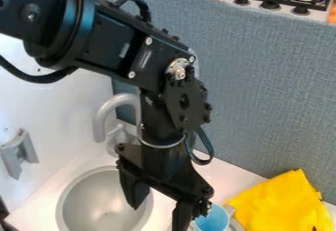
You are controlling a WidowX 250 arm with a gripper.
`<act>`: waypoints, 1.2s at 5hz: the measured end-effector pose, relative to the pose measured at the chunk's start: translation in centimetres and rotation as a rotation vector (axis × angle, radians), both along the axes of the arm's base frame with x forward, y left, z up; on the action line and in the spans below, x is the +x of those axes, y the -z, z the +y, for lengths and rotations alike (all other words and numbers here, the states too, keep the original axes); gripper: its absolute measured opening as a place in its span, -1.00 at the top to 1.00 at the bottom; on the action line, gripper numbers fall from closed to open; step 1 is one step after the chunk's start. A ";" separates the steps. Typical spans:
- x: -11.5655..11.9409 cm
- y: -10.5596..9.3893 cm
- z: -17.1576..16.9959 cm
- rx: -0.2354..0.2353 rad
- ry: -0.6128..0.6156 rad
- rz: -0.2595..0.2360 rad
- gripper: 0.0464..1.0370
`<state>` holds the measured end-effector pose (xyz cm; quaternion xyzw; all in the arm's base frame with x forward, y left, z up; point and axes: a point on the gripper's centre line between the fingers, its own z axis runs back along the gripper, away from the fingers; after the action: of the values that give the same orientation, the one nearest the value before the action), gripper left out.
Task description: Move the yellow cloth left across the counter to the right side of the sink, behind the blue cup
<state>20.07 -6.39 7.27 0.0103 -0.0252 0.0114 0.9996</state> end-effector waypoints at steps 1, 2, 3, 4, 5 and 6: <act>-0.1 0.5 0.1 0.004 0.001 0.015 -0.93; 2.3 0.5 -1.0 -0.024 0.029 -0.043 -0.93; 4.6 1.3 -2.9 -0.041 0.100 -0.071 -0.93; 7.3 2.4 -5.3 -0.049 0.170 -0.121 -0.93; 9.2 3.6 -6.8 -0.071 0.205 -0.158 -0.93; 11.4 5.5 -8.0 -0.076 0.230 -0.141 -0.93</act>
<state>31.46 -14.42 1.81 -0.0313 -0.0961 -0.1014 0.9897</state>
